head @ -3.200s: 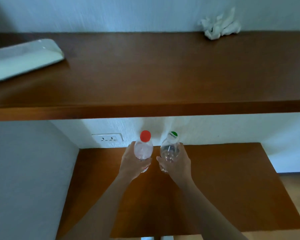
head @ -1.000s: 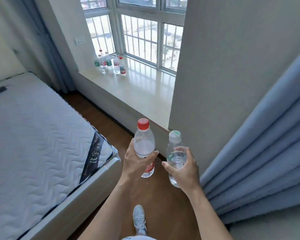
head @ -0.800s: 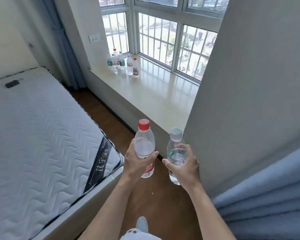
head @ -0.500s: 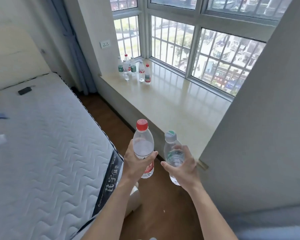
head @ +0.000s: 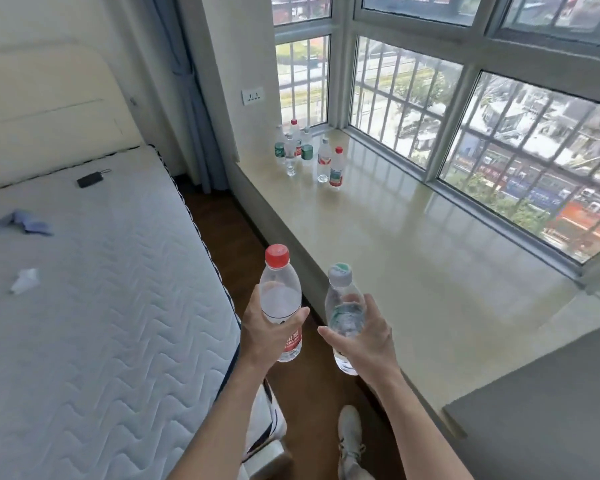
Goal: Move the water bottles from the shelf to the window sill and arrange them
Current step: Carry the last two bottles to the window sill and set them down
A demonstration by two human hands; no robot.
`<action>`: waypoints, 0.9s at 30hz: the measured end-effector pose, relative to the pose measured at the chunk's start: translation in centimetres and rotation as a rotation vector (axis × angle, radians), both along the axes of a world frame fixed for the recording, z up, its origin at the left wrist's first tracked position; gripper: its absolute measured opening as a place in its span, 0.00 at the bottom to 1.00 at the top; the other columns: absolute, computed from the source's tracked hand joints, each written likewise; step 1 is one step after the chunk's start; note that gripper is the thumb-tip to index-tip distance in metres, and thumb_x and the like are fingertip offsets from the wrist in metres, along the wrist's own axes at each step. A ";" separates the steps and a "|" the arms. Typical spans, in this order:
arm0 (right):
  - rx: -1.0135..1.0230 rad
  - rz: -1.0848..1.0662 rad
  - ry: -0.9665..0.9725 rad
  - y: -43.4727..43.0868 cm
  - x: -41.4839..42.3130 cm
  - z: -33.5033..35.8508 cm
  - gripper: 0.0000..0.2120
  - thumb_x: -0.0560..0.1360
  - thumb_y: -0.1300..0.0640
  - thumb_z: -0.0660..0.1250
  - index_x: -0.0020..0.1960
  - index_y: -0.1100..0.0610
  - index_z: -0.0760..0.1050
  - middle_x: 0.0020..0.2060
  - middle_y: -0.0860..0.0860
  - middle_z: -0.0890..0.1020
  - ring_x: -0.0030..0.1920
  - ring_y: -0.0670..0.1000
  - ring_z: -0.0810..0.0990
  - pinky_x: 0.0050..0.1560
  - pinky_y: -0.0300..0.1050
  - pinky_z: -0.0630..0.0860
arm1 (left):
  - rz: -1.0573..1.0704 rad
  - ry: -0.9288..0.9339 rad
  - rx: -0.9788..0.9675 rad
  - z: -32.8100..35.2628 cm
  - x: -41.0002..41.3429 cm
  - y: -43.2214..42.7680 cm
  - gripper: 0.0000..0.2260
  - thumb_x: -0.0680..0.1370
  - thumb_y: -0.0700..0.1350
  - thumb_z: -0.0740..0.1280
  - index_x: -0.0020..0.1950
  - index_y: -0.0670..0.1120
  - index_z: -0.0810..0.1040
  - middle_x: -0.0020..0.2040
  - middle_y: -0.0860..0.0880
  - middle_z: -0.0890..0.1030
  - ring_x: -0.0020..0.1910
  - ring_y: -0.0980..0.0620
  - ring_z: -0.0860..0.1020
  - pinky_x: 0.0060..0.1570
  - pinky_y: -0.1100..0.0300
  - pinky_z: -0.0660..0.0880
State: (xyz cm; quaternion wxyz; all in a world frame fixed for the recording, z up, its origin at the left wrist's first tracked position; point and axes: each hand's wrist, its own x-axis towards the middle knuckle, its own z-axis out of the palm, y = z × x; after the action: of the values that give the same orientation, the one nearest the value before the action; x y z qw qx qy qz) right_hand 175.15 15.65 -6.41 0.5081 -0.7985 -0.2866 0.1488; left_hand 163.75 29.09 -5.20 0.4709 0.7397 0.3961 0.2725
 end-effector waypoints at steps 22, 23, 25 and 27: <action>0.093 0.407 0.170 26.8 18.6 0.7 0.26 0.65 0.55 0.82 0.56 0.44 0.74 0.47 0.41 0.83 0.48 0.42 0.83 0.49 0.38 0.79 | 0.437 -0.044 -0.022 1.1 13.8 20.5 0.27 0.69 0.49 0.78 0.60 0.63 0.67 0.53 0.62 0.74 0.52 0.57 0.76 0.46 0.78 0.65; 0.090 0.429 0.177 28.1 18.6 0.6 0.25 0.65 0.55 0.82 0.56 0.44 0.73 0.47 0.41 0.82 0.48 0.42 0.83 0.49 0.37 0.79 | 0.449 -0.041 -0.034 0.7 13.7 21.6 0.28 0.69 0.49 0.79 0.61 0.62 0.67 0.54 0.61 0.75 0.53 0.56 0.76 0.47 0.75 0.66; 0.080 0.461 0.178 31.1 18.7 0.1 0.25 0.65 0.53 0.82 0.55 0.44 0.73 0.46 0.39 0.82 0.48 0.42 0.83 0.47 0.35 0.78 | 0.469 -0.041 -0.055 0.2 13.7 24.1 0.26 0.68 0.49 0.79 0.57 0.64 0.68 0.52 0.62 0.76 0.51 0.59 0.76 0.46 0.73 0.66; 0.087 0.470 0.180 34.5 19.1 -0.2 0.25 0.64 0.53 0.82 0.55 0.45 0.74 0.46 0.37 0.82 0.47 0.42 0.83 0.46 0.33 0.77 | 0.487 -0.050 -0.064 0.1 13.8 27.2 0.25 0.69 0.48 0.78 0.53 0.66 0.67 0.49 0.65 0.74 0.49 0.66 0.76 0.44 0.75 0.66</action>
State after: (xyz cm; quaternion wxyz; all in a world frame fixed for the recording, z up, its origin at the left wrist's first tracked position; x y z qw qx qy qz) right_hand 194.21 50.12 -6.63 0.5169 -0.6710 -0.4240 0.3208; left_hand 177.59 56.26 -5.15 0.4242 0.6002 0.5592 0.3836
